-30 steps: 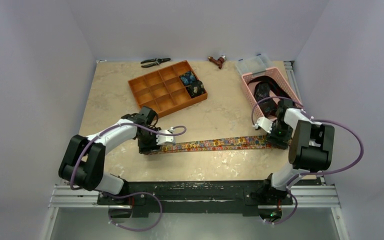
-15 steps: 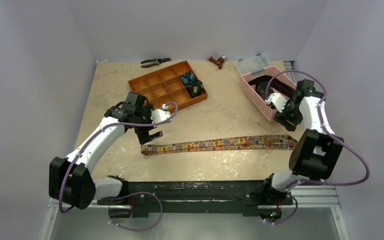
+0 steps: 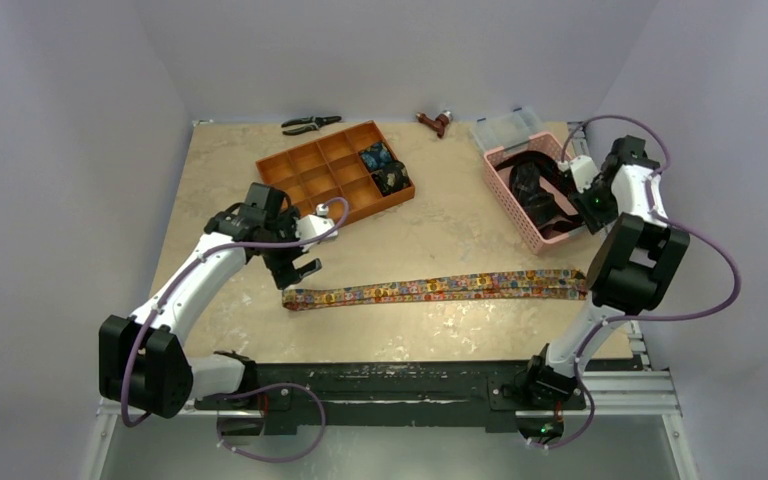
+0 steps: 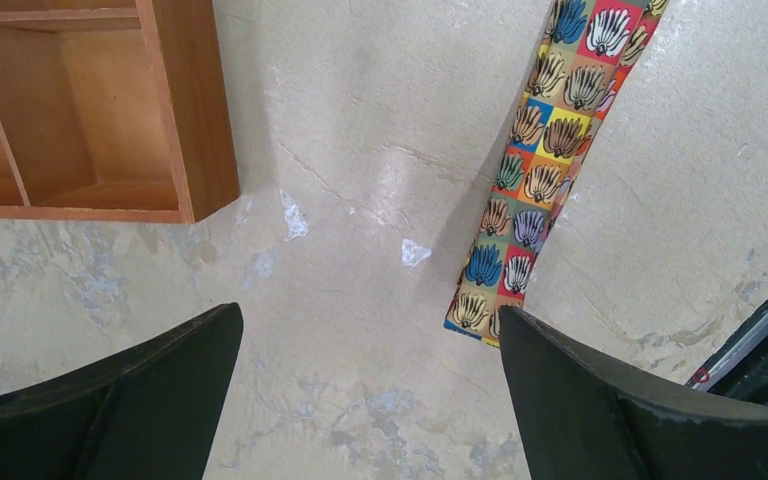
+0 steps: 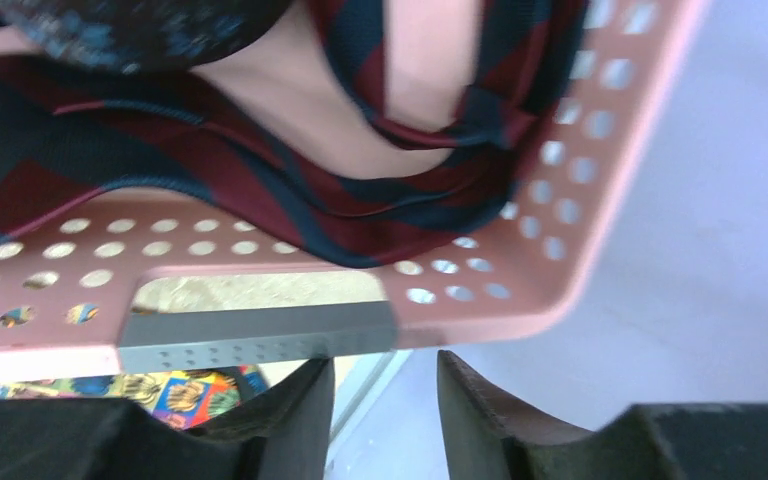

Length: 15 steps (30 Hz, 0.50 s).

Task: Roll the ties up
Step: Move the bin to the center of the board.

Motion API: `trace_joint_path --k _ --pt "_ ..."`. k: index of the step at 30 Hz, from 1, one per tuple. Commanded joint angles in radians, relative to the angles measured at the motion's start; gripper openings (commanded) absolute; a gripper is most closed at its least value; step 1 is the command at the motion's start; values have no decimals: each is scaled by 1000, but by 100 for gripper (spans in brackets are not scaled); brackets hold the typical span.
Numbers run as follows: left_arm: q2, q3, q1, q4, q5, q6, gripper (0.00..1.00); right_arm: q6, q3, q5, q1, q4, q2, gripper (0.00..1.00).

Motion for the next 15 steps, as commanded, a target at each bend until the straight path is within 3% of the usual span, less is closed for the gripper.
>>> trace_joint_path --k 1,8,12,15 --pt "-26 16 9 -6 11 -22 100 78 92 28 -10 84 18 38" --pt "-18 25 11 -1 2 -16 100 97 88 93 -7 127 82 36" --pt "-9 31 11 -3 5 -19 100 98 113 51 0 75 128 34" --pt "-11 28 11 -2 -1 -16 100 47 25 -14 31 35 68 31"
